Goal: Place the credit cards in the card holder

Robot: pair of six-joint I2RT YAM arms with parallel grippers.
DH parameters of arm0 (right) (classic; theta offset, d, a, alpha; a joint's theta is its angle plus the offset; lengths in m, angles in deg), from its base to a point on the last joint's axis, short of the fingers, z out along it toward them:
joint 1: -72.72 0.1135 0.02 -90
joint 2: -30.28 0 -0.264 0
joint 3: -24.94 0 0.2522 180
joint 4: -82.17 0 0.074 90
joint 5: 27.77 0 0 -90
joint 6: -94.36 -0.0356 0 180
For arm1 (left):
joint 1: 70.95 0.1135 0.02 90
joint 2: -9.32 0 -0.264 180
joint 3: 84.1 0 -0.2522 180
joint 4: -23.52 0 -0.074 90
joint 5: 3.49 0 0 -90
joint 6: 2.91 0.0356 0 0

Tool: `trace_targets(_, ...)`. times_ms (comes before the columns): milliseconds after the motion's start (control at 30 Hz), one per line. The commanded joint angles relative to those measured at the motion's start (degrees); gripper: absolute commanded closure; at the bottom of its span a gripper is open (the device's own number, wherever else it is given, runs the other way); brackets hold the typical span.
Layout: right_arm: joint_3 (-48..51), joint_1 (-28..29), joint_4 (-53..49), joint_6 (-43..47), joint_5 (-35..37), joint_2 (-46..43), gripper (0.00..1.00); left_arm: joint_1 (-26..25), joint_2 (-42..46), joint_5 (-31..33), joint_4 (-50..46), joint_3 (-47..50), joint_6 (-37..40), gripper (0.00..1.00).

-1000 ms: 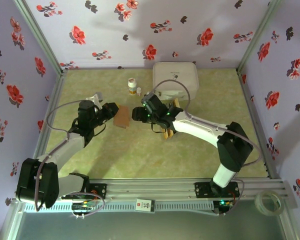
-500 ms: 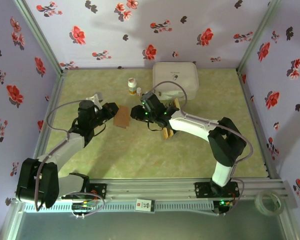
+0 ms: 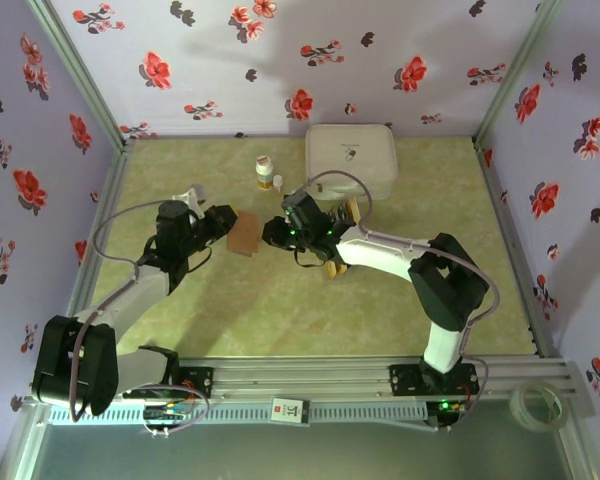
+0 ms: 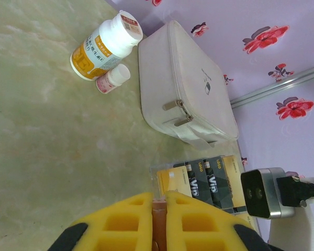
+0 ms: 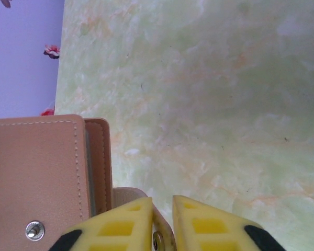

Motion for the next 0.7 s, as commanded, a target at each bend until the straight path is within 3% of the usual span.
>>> trace_targets(0,0.9,-0.5,2.8,-0.3,-0.9,0.8,0.94,-0.2,-0.3,0.6,1.8,-0.5,1.1,1.00)
trace_targets(67,0.8,-0.6,3.0,-0.1,-1.2,0.7,1.00,-0.2,-0.4,0.7,1.8,-0.3,1.1,1.00)
trace_targets(567,1.0,-1.1,1.6,1.0,-3.0,-1.3,1.00,-0.2,-6.5,0.7,5.4,4.0,4.0,1.00)
trace_targets(667,0.7,-1.3,1.7,1.1,-3.2,-1.3,1.00,-0.1,-8.7,0.7,7.0,4.5,4.4,0.92)
